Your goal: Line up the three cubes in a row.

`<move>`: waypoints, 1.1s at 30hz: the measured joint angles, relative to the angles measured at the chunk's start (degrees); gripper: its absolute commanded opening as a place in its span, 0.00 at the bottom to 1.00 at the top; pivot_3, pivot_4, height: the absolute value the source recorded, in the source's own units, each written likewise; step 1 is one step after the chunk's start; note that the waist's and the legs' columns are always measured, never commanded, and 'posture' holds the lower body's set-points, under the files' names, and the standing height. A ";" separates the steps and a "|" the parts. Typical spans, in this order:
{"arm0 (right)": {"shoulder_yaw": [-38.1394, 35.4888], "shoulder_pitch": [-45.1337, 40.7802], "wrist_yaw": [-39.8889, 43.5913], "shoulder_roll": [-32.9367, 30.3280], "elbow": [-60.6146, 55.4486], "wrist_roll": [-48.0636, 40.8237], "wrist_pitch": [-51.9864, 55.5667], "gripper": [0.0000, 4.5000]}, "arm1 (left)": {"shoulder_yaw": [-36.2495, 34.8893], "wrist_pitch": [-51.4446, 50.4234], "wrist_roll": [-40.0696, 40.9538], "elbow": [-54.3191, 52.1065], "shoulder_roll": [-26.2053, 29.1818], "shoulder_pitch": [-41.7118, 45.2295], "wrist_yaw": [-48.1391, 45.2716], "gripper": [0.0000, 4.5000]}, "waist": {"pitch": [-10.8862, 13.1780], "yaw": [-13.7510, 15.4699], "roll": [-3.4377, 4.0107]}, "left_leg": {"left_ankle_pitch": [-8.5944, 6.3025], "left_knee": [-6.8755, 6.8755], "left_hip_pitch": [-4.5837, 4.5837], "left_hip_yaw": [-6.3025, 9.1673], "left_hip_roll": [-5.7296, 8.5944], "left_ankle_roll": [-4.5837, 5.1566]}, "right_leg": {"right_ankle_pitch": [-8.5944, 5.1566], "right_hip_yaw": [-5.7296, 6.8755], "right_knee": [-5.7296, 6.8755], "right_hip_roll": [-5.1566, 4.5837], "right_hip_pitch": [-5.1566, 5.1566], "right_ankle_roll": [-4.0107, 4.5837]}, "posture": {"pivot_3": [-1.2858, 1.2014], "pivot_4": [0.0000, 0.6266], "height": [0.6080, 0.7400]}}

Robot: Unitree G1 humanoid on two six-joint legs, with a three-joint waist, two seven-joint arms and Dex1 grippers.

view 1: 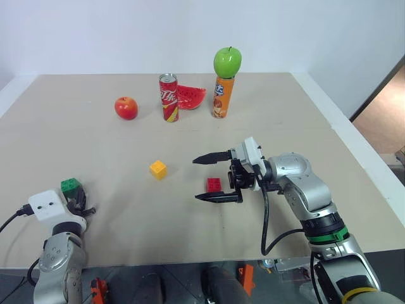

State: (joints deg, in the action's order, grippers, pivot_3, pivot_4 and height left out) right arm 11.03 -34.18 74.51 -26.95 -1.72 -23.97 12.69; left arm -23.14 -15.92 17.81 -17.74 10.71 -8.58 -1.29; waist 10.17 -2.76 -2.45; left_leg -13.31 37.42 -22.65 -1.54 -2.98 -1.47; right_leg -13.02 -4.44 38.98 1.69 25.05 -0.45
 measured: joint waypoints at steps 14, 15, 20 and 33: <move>-0.10 0.20 -0.67 -1.89 -0.10 0.11 -0.61 1.00 | 11.89 9.38 7.35 -4.02 27.46 -2.92 -48.63 0.29 | 0.08 0.01 0.13 | -0.01 -0.14 -0.11 -0.02 -0.10 -0.02 | -0.26 0.09 0.00 0.01 0.20 0.43 | 0.52 0.24 1.00; -0.30 0.64 -0.78 -2.51 -0.43 0.11 -0.70 1.00 | 13.35 9.22 7.50 -2.31 28.28 0.09 -51.13 0.29 | 0.11 0.12 0.18 | -0.01 -0.12 -0.11 0.00 -0.10 -0.01 | -0.26 0.13 0.01 0.01 0.17 0.44 | 0.52 0.24 1.00; -0.62 1.69 -1.92 -3.31 -1.75 0.12 -1.10 1.00 | 21.64 6.17 7.48 4.44 28.60 16.99 -58.66 0.29 | 0.12 0.26 0.18 | 0.03 -0.06 -0.21 0.03 -0.02 -0.02 | -0.07 0.15 -0.01 -0.04 0.15 0.10 | 0.52 0.24 1.00; -1.39 4.64 -5.07 -4.86 -4.42 0.19 -0.72 1.00 | 32.64 10.05 1.19 23.96 23.25 33.80 -68.13 0.29 | 0.12 0.13 0.20 | -0.04 -0.01 -0.35 0.17 -0.04 0.04 | -0.17 0.20 0.00 0.04 0.22 0.10 | 0.52 0.24 1.00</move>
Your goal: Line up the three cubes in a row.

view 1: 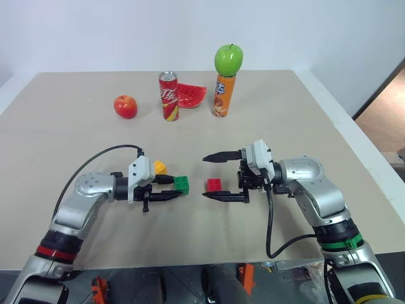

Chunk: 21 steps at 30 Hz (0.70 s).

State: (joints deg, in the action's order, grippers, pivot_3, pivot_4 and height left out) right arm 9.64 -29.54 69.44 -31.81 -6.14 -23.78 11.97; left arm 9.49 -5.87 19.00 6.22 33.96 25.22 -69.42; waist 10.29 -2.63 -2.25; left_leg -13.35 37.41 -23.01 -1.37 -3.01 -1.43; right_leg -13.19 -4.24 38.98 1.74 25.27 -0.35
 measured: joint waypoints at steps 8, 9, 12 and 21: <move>-0.46 2.16 -0.78 -0.91 -1.52 -0.02 0.28 1.00 | 0.98 6.04 -3.41 5.72 -1.38 1.57 -1.44 0.29 | 0.00 -0.02 0.00 | 0.00 0.03 -0.03 -0.01 0.02 0.00 | 0.01 -0.02 0.00 -0.03 0.01 -0.03 | 0.52 0.24 1.00; -0.58 2.19 -0.85 -0.99 -1.55 -0.02 0.28 1.00 | 0.98 6.04 -3.40 5.92 -1.46 1.56 -1.68 0.29 | 0.00 -0.02 0.00 | 0.00 0.03 -0.03 0.00 0.02 0.00 | 0.01 -0.01 0.01 -0.03 0.01 -0.03 | 0.52 0.24 1.00; -0.67 2.24 -0.85 -1.55 -1.65 -0.03 0.27 1.00 | 0.99 6.14 -3.40 6.49 -1.97 1.33 -2.44 0.29 | 0.00 -0.02 0.00 | 0.00 0.05 -0.03 0.00 0.02 0.00 | 0.01 0.00 0.01 -0.04 0.00 -0.03 | 0.52 0.24 1.00; -0.67 2.23 -1.09 -1.57 -1.65 -0.02 0.31 1.00 | 1.20 8.45 -4.77 10.11 -3.78 2.65 -3.32 0.29 | 0.00 0.01 0.00 | 0.00 0.08 -0.03 0.01 0.04 0.00 | 0.03 -0.01 0.01 -0.04 -0.02 -0.05 | 0.52 0.24 1.00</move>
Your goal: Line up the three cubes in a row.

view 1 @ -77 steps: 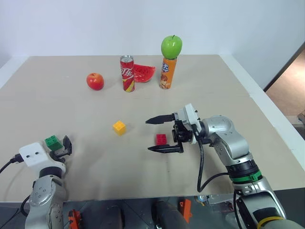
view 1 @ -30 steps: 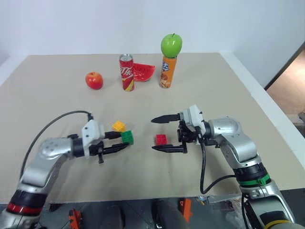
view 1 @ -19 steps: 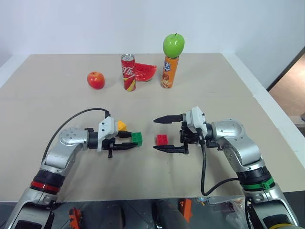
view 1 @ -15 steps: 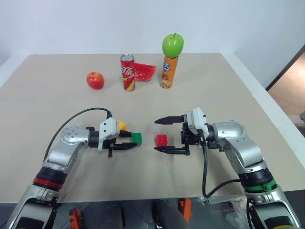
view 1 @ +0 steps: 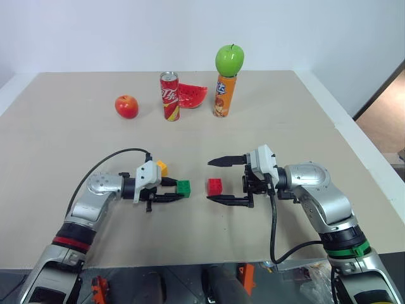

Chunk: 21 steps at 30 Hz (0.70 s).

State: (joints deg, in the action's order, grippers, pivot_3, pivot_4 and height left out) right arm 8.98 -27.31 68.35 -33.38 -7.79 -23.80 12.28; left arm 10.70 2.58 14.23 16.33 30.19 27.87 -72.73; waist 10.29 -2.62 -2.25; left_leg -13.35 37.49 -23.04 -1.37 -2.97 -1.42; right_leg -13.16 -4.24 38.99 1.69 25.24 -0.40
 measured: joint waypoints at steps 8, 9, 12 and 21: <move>0.00 0.77 -1.01 -0.01 -1.10 0.00 0.91 1.00 | 0.25 0.38 -0.76 1.28 -0.40 1.26 -1.70 0.29 | 0.00 0.00 0.00 | 0.00 0.03 0.00 0.00 0.01 0.00 | 0.01 0.00 0.00 0.00 -0.01 -0.03 | 0.52 0.24 1.00; 0.00 0.78 -1.11 -0.01 -1.20 0.00 1.01 1.00 | 0.36 0.38 -0.91 1.45 -0.38 1.52 -1.89 0.46 | 0.00 0.00 0.00 | 0.00 0.03 0.00 0.00 0.01 0.00 | 0.01 0.00 0.00 -0.01 -0.02 -0.03 | 0.52 0.24 1.00; 0.00 0.84 -1.28 -0.01 -1.74 -0.01 1.19 1.00 | 1.08 0.37 -2.31 2.83 -0.31 1.89 -2.41 0.68 | 0.00 -0.01 0.00 | 0.00 0.03 0.00 0.00 0.01 0.00 | 0.02 -0.01 0.00 0.00 -0.02 -0.03 | 0.52 0.24 1.00; -0.01 1.02 -1.91 -0.01 -1.80 -0.07 1.47 1.00 | -0.13 -0.26 -2.48 -3.58 3.22 -1.28 -1.80 1.00 | 0.00 -0.06 0.00 | 0.00 0.02 0.00 -0.01 -0.02 0.00 | 0.01 -0.02 0.01 0.00 0.00 -0.02 | 0.52 0.24 1.00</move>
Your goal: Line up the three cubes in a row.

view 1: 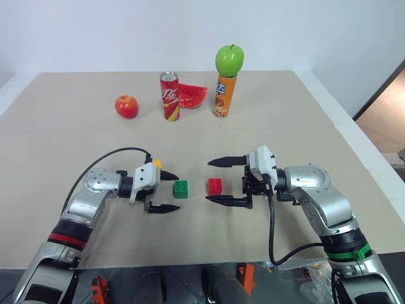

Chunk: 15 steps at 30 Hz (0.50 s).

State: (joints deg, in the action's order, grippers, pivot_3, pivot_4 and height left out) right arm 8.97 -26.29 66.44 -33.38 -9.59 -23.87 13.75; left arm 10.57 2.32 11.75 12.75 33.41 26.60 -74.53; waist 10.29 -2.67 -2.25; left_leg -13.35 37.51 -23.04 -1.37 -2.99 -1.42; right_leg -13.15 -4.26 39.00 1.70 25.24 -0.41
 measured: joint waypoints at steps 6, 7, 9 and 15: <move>0.07 -1.17 0.88 0.24 0.72 -0.01 -0.09 1.00 | -2.04 -4.79 2.20 -9.16 3.74 -5.41 1.30 1.00 | 0.00 -0.03 0.00 | 0.00 0.00 0.02 0.00 -0.02 0.00 | 0.00 0.01 0.01 0.00 0.00 0.00 | 0.52 0.24 1.00; 0.05 -1.41 1.00 0.27 0.95 -0.01 -0.18 1.00 | -2.55 -5.75 2.58 -11.04 4.19 -6.62 1.77 1.00 | 0.00 -0.06 0.00 | 0.00 0.00 0.03 0.00 -0.02 0.00 | 0.00 0.01 0.01 0.00 0.00 0.00 | 0.52 0.24 1.00; 0.08 -1.64 1.45 0.48 1.44 -0.01 -0.35 1.00 | -3.87 -8.26 4.00 -15.24 5.17 -9.93 3.23 1.00 | 0.00 -0.07 0.00 | 0.00 -0.01 0.03 -0.01 -0.06 0.00 | -0.01 0.01 0.01 0.00 0.00 0.01 | 0.52 0.24 1.00; 0.11 -1.89 2.52 0.62 2.50 0.00 -0.64 1.00 | -11.43 -17.87 9.60 -26.79 5.69 -19.61 11.86 1.00 | 0.00 -0.03 0.01 | 0.00 0.00 0.04 0.00 -0.10 0.00 | -0.01 0.03 0.02 0.00 0.00 0.02 | 0.52 0.24 1.00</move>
State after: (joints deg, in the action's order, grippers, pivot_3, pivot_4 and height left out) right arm 9.08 -28.18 68.96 -32.76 -7.09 -23.87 13.11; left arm -0.86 -15.55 21.36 -14.04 39.09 6.99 -62.67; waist 10.29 -2.70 -2.25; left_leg -13.35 37.51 -22.99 -1.37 -3.09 -1.42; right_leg -13.16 -4.23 39.02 1.69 25.24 -0.39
